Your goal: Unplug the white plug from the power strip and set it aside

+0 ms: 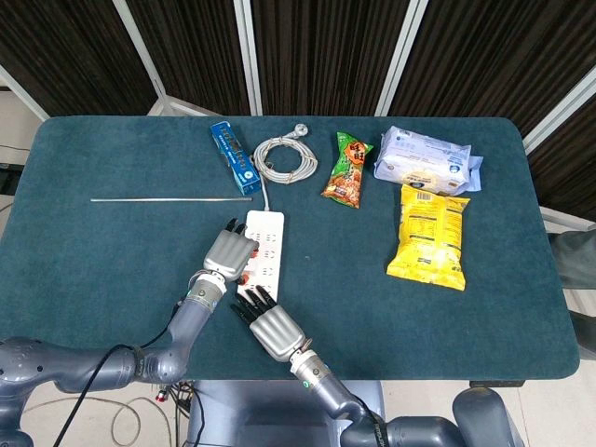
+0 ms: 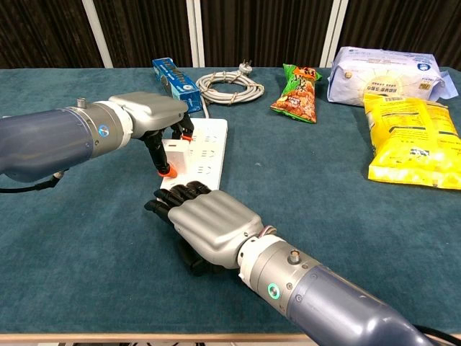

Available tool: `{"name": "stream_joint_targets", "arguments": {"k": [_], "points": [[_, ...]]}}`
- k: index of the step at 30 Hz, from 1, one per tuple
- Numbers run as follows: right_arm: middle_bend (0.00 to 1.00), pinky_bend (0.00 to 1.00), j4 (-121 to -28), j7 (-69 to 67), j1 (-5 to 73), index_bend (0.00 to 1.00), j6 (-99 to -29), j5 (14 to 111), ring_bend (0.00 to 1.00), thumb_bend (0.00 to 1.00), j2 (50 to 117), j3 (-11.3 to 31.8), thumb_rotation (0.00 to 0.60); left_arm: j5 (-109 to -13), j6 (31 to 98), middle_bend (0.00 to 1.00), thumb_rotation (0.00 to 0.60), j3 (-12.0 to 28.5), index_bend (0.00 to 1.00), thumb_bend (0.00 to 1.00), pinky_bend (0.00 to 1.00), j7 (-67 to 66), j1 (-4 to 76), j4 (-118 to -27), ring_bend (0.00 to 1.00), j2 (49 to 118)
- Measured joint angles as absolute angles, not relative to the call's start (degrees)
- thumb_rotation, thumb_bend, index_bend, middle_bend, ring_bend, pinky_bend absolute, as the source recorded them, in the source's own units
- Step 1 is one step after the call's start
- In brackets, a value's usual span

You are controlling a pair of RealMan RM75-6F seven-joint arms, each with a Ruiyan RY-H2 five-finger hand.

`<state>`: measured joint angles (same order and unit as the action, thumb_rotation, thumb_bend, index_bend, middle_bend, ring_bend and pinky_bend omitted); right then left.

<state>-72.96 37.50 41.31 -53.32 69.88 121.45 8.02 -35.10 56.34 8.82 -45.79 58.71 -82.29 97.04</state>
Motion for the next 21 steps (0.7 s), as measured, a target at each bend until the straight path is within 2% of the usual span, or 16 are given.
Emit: {"name": "stream_joint_targets", "arguments": {"k": [5, 10, 21], "points": [[0.01, 0.0, -72.85, 37.57, 41.3, 0.01, -53.44, 69.71, 0.0, 0.8, 121.36, 7.92, 0.6, -35.11, 55.99, 0.59, 0.6, 8.62, 0.61, 0.25, 0.09, -45.67, 58.78, -81.44, 0.16, 97.6], [0.01, 0.0, -72.85, 37.58, 41.3, 0.01, -53.49, 69.59, 0.0, 0.8, 121.3, 7.78, 0.6, -35.97, 55.86, 0.66, 0.6, 8.54, 0.68, 0.34, 0.1, -45.08, 58.78, -80.29, 0.19, 98.53], [0.01, 0.0, -73.43, 37.68, 41.37, 0.01, -53.72, 69.57, 0.0, 0.8, 121.14, 7.51, 0.6, -38.25, 57.25, 0.74, 0.6, 8.43, 0.75, 0.35, 0.11, -44.24, 58.04, -79.38, 0.24, 98.91]]}}
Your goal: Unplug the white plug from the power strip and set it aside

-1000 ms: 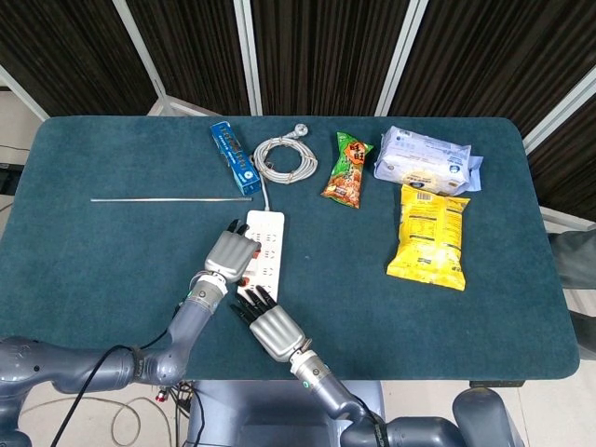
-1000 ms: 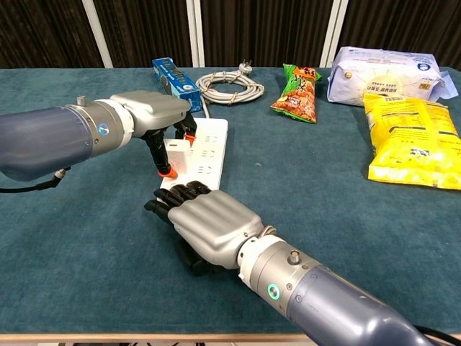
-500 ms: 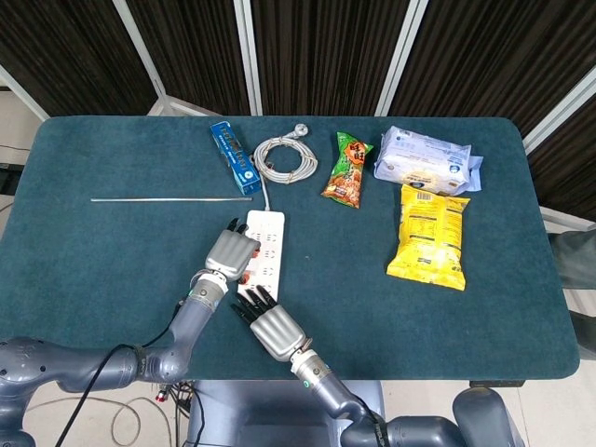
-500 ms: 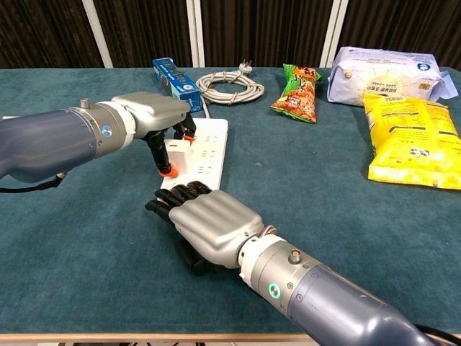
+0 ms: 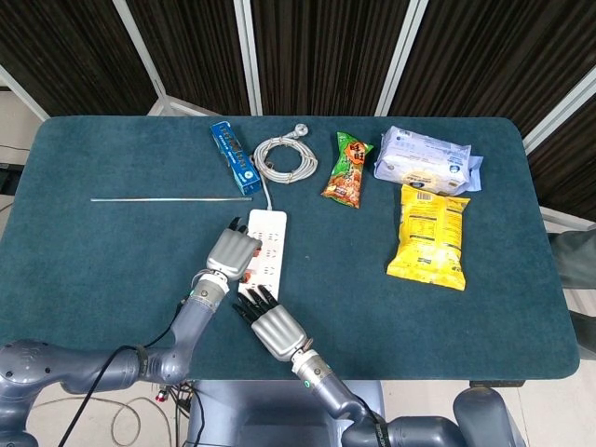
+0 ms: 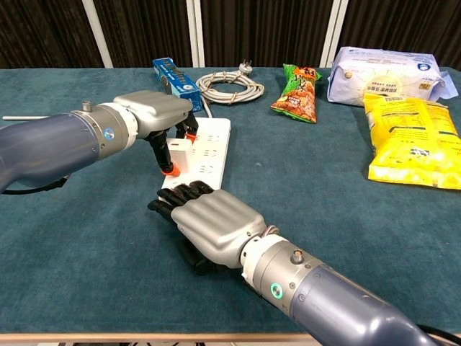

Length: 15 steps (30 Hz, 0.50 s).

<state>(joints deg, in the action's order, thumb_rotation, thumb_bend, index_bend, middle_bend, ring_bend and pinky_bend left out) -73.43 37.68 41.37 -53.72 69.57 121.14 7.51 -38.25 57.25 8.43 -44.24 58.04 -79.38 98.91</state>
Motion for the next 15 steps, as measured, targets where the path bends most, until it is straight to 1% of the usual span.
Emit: {"name": "stream_joint_targets", "arguments": {"k": [7, 15], "points": [[0.02, 0.0, -73.6, 38.03, 41.3, 0.02, -53.84, 69.35, 0.0, 0.8, 121.06, 7.21, 0.6, -38.27, 57.18, 0.75, 0.6, 8.18, 0.77, 0.35, 0.11, -43.65, 57.32, -78.75, 0.24, 99.24], [0.02, 0.0, -73.92, 38.13, 41.29, 0.02, -53.98, 69.28, 0.0, 0.8, 121.08, 7.03, 0.6, -40.57, 57.75, 0.78, 0.6, 9.2, 0.79, 0.36, 0.13, -42.21, 57.18, -79.17, 0.27, 99.33]]}}
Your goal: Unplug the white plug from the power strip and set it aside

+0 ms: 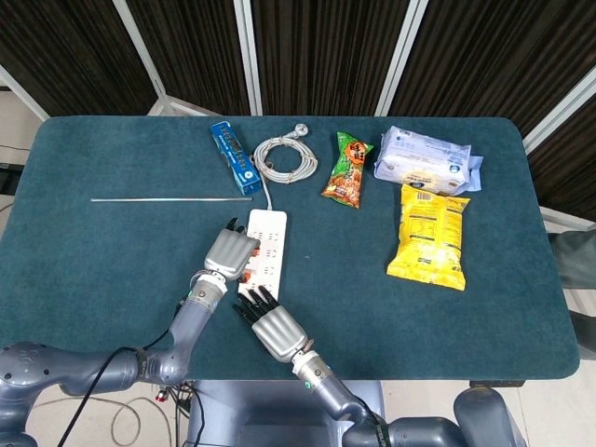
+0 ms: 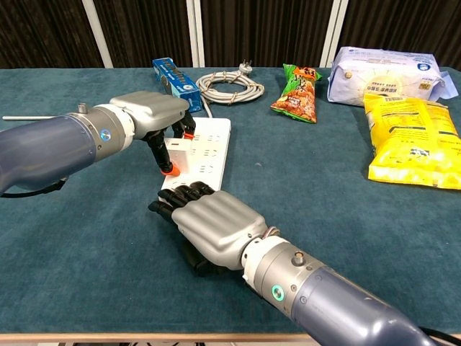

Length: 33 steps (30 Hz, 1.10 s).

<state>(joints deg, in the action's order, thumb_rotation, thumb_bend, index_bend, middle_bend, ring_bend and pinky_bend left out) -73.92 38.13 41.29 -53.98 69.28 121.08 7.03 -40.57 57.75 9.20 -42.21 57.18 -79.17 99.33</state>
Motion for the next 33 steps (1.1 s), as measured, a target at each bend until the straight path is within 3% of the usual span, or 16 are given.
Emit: {"name": "stream_joint_targets", "arguments": {"k": [7, 33], "points": [[0.02, 0.0, -73.89, 38.05, 41.26, 0.02, -54.01, 69.28, 0.0, 0.8, 121.32, 6.76, 0.6, -40.98, 58.18, 0.82, 0.6, 9.51, 0.82, 0.36, 0.17, -42.14, 56.99, -79.22, 0.32, 99.74], [0.02, 0.0, -73.51, 37.52, 41.01, 0.03, -53.89, 69.27, 0.0, 0.8, 121.73, 6.1, 0.6, -42.2, 58.67, 0.84, 0.6, 11.49, 0.82, 0.36, 0.18, -41.79, 57.03, -81.01, 0.34, 98.87]]}}
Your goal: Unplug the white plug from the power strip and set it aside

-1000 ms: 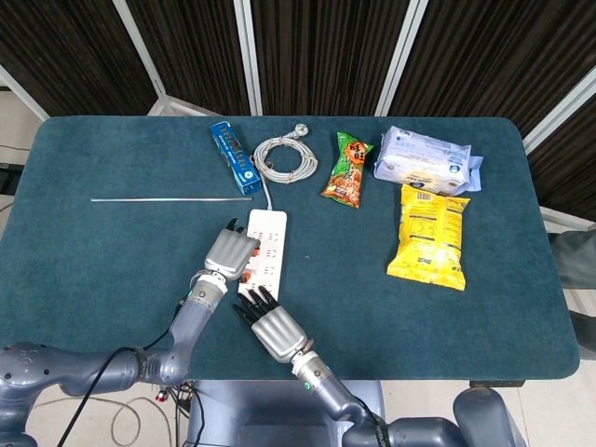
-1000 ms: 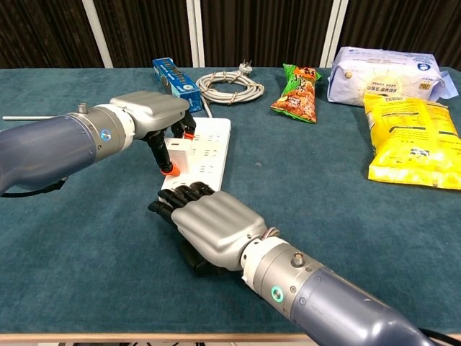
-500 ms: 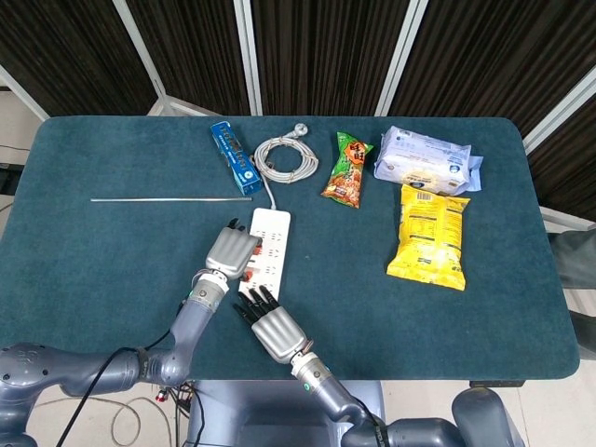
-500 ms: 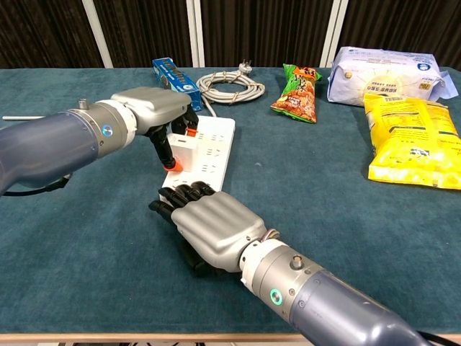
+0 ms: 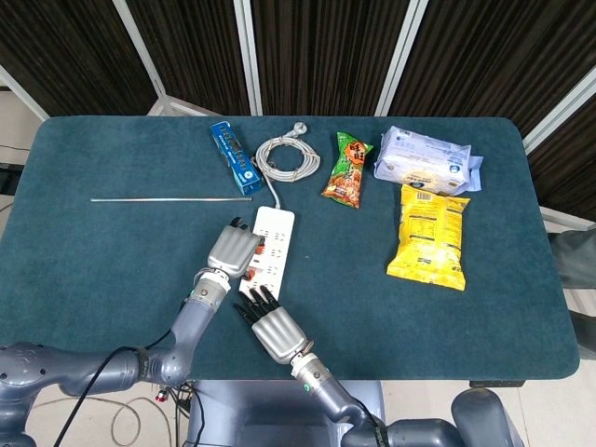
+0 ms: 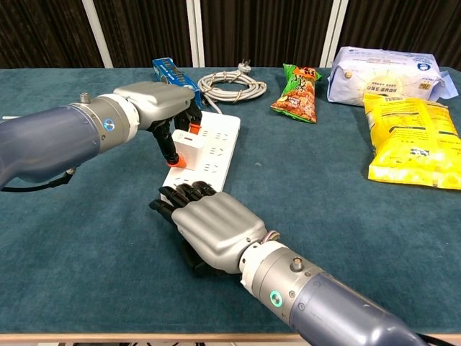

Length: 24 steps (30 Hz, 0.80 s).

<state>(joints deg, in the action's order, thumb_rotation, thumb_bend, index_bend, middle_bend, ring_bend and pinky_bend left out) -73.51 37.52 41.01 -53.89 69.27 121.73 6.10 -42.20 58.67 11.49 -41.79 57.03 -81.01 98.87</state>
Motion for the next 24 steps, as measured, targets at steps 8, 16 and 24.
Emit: {"name": "stream_joint_targets", "arguments": {"k": [8, 16, 24], "points": [[0.03, 0.0, -73.49, 37.48, 41.01, 0.03, -53.83, 69.24, 0.0, 0.8, 121.64, 6.16, 0.6, -41.96, 58.77, 0.84, 0.6, 10.9, 0.82, 0.36, 0.18, -41.91, 56.31, -81.61, 0.34, 97.98], [0.03, 0.0, -73.06, 37.45, 40.88, 0.03, -53.56, 69.05, 0.0, 0.8, 122.0, 5.72, 0.6, -43.31, 59.04, 0.84, 0.6, 11.34, 0.82, 0.36, 0.19, -40.99, 56.09, -82.43, 0.35, 97.07], [0.02, 0.0, -73.36, 37.33, 40.85, 0.03, -53.86, 69.44, 0.0, 0.8, 122.13, 5.76, 0.6, -44.64, 59.44, 0.85, 0.6, 11.4, 0.82, 0.36, 0.19, -40.63, 56.06, -82.68, 0.35, 97.08]]}}
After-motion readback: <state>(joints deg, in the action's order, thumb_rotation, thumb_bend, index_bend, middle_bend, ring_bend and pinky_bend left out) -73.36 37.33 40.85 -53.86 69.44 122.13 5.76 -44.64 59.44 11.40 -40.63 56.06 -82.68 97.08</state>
